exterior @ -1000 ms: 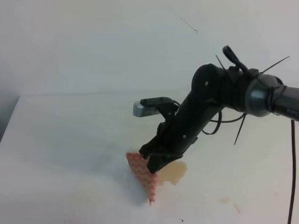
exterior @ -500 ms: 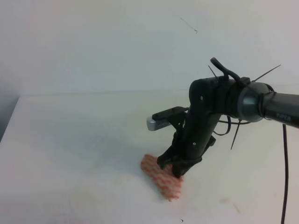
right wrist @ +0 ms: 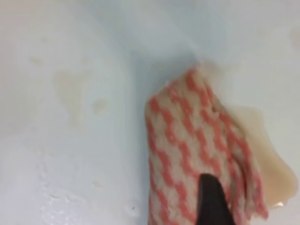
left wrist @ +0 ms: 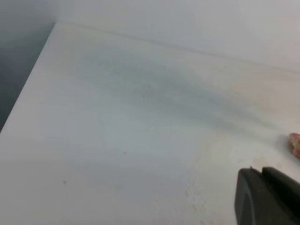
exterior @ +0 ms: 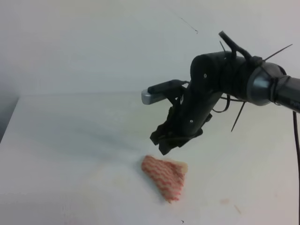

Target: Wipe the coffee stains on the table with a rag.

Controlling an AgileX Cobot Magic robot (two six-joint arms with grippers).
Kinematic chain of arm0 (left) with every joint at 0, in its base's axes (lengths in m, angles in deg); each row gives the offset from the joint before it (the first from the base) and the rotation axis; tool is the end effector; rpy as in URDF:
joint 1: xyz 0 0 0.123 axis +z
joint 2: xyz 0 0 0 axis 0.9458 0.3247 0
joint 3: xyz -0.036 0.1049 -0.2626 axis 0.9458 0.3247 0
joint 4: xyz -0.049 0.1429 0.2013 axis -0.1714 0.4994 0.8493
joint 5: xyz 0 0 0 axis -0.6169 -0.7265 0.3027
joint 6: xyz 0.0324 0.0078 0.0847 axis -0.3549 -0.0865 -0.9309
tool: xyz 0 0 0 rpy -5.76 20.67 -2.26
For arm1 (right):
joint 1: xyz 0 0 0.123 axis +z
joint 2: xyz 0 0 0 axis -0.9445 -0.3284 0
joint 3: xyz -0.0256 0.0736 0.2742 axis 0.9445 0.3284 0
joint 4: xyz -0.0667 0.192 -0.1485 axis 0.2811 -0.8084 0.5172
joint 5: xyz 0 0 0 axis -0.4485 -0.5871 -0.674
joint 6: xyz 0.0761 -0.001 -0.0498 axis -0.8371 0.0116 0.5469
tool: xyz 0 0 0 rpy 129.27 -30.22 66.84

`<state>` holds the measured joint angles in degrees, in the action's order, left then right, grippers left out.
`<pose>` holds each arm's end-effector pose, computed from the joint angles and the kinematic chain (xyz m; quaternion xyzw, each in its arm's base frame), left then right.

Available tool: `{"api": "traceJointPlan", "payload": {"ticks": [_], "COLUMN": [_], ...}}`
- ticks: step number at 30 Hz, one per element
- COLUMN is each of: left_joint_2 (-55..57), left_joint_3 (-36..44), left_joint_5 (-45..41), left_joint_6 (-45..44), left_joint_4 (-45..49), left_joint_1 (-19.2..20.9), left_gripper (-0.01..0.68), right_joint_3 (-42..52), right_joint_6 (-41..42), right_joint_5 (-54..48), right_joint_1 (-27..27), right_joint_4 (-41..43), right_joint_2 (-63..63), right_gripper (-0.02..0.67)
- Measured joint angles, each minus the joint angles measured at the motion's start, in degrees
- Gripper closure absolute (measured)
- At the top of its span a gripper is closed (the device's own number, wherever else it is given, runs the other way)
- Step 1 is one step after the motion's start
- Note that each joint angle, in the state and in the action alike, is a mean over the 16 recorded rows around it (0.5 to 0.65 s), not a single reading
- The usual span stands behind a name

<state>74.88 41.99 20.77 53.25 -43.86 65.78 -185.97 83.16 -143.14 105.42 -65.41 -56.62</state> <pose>0.0532 -0.0093 0.1841 -0.0896 0.7796 -0.1577 0.5995 0.3640 0.2722 0.1900 -0.3226 0.9316 0.1300 0.1056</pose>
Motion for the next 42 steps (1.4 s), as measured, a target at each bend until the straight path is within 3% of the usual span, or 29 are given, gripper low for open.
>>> {"api": "traceJointPlan", "payload": {"ticks": [7, 17, 33, 42], "left_joint_2": [0.0, 0.0, 0.0, 0.0], "left_joint_3": [0.0, 0.0, 0.0, 0.2], "left_joint_5": [0.0, 0.0, -0.1, 0.0], "left_joint_6": [0.0, 0.0, 0.0, 0.0], "left_joint_4": [0.0, 0.0, 0.0, 0.0], "left_joint_1": [0.0, 0.0, 0.0, 0.0], "left_gripper": [0.674, 0.674, 0.674, 0.674], "right_joint_3": [-2.6, -3.0, -2.9, -2.9], "right_joint_6": [1.3, -1.3, -1.5, -2.1], "right_joint_5": [-0.4, -0.5, -0.5, -1.2], "right_joint_1": [4.3, 9.2, 8.4, 4.0], "right_joint_4": [6.0, 16.4, 18.7, 19.3], "right_joint_2": [0.0, -4.0, -6.9, -6.9], "right_gripper": [0.261, 0.279, 0.576, 0.619]}}
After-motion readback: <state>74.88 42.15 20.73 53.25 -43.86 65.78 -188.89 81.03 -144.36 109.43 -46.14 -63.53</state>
